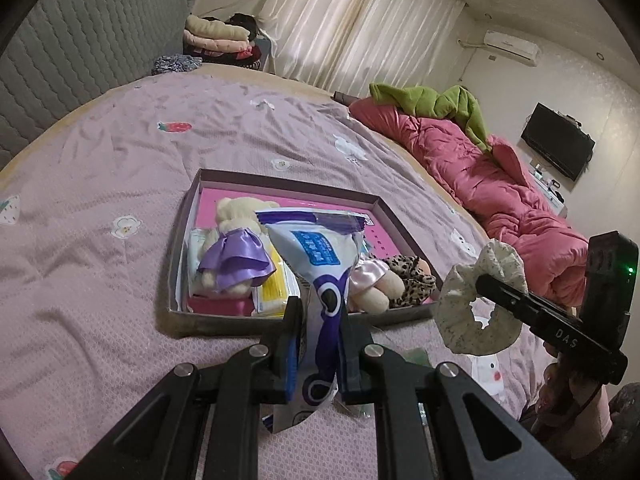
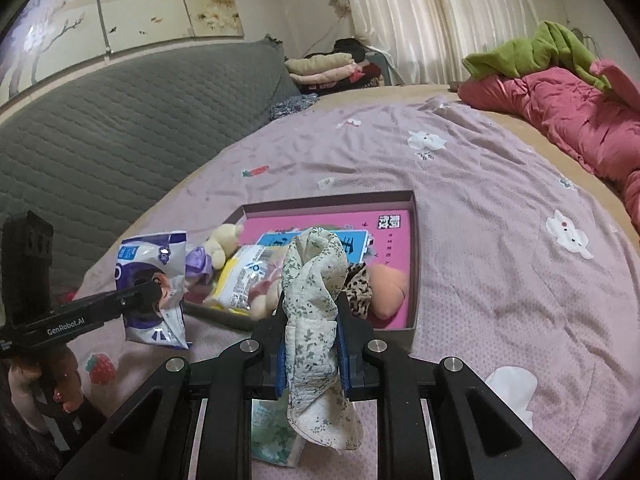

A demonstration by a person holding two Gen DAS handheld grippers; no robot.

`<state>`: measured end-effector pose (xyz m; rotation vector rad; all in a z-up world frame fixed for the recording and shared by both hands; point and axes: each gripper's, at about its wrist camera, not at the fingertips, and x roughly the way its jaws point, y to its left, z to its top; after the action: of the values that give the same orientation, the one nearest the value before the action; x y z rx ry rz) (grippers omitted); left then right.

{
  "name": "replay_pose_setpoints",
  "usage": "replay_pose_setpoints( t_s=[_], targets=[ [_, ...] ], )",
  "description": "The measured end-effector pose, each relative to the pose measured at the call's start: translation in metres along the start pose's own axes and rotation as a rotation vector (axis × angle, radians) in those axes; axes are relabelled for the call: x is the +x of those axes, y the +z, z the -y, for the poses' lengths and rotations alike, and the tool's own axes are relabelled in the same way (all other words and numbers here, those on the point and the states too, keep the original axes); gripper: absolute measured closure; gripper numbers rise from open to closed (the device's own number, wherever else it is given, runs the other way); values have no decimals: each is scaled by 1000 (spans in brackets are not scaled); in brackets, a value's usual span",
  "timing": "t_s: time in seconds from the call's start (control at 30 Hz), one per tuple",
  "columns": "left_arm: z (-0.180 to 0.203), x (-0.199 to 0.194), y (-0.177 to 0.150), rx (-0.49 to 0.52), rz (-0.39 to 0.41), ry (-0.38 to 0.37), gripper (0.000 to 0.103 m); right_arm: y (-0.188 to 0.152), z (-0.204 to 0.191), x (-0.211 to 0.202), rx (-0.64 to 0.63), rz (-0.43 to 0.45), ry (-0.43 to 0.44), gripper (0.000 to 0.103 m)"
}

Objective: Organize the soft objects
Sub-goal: 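Lift and carry the snack bag and floral cloth over the box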

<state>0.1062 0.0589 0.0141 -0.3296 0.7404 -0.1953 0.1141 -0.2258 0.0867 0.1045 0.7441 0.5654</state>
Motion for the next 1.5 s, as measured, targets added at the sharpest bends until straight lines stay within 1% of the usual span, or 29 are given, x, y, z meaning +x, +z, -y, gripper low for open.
replay_pose_setpoints(
  t_s=[0.13,0.27,0.53,0.73,1.03,1.2,1.37,1.43,1.5],
  targets=[
    [2,1,3,-4,7,-6,88,4,2,-2,35,22,25,84],
    [6,2,7,13,18,-2,88,8,3,-4,41,40,28,84],
    [13,7,16,62,38,20,88,16,-5,-3,8,63,44,84],
    [15,15,19,90,21,46,88,25,-4,0,4,80,45,84],
    [5,32,29,63,16,64,88,34,-8,9,-1,81,74,84],
    [0,37,33,46,21,67,88,39,-2,11,19,92,74,84],
    [1,46,39,68,35,62,88,42,10,13,80,101,76,83],
    [0,51,41,65,29,52,88,42,15,16,119,99,92,83],
    [-1,56,43,48,12,7,88,43,19,19,142,95,101,83]
  ],
)
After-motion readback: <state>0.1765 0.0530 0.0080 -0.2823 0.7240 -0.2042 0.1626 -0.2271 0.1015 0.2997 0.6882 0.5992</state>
